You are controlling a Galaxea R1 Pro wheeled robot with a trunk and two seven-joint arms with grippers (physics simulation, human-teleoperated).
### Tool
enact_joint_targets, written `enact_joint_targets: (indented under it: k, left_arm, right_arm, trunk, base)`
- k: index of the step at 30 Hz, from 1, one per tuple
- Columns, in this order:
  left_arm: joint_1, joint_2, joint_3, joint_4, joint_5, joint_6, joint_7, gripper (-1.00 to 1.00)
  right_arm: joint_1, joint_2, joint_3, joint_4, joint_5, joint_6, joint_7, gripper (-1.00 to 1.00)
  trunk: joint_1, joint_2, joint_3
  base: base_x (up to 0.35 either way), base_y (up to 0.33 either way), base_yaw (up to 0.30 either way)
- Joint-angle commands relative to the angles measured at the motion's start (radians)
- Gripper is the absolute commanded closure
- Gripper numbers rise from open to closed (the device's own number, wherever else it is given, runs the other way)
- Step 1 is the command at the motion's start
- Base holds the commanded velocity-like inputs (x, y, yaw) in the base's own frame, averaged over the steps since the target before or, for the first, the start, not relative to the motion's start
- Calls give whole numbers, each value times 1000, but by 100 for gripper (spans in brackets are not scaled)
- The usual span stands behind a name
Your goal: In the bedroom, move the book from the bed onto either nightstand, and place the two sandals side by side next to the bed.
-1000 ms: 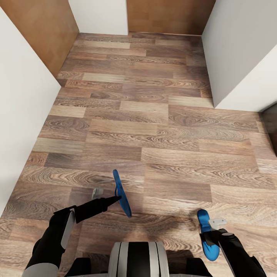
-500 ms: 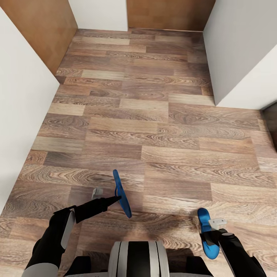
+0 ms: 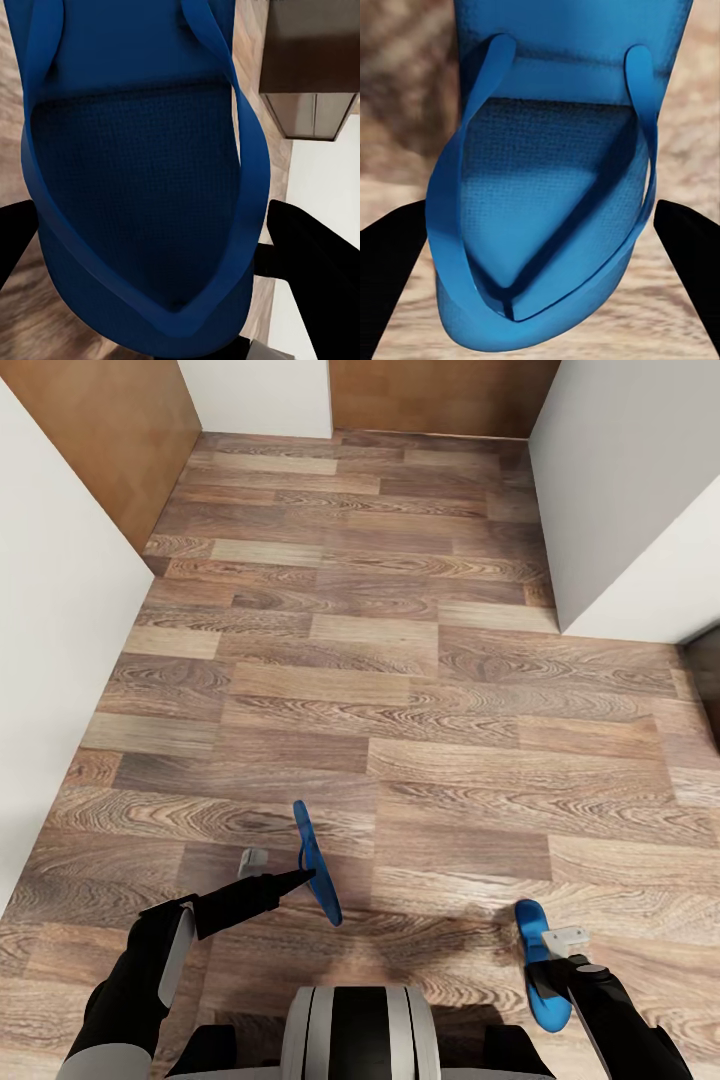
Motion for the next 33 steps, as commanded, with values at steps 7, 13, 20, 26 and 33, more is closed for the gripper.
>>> enact_joint_targets:
  k: [7, 13, 20, 26, 33]
  left_arm:
    - [0, -1, 3, -1, 1, 8, -3, 100]
    - [0, -1, 2, 0, 1, 8, -2, 100]
    - [-1, 0, 1, 0, 1, 8, -1, 100]
    - [0, -1, 1, 0, 1, 8, -1, 100]
    - [0, -1, 1, 0, 1, 8, -1, 100]
  right_arm:
    - [0, 1, -3, -2, 7, 4, 9, 100]
    - [0, 1, -3, -2, 8, 4, 9, 100]
    - [0, 1, -3, -2, 7, 4, 9, 100]
    - [0, 1, -3, -2, 7, 4, 9, 100]
    - [0, 1, -2, -2, 8, 4, 9, 100]
  trunk:
    - [0, 0, -1]
    - [0, 0, -1]
    - [-2, 1, 19]
    - [-5, 2, 42]
    - [-8, 4, 69]
  base:
    - [0, 0, 0]
    - [0, 0, 0]
    - [0, 0, 0]
    - [0, 0, 0]
    - [0, 0, 0]
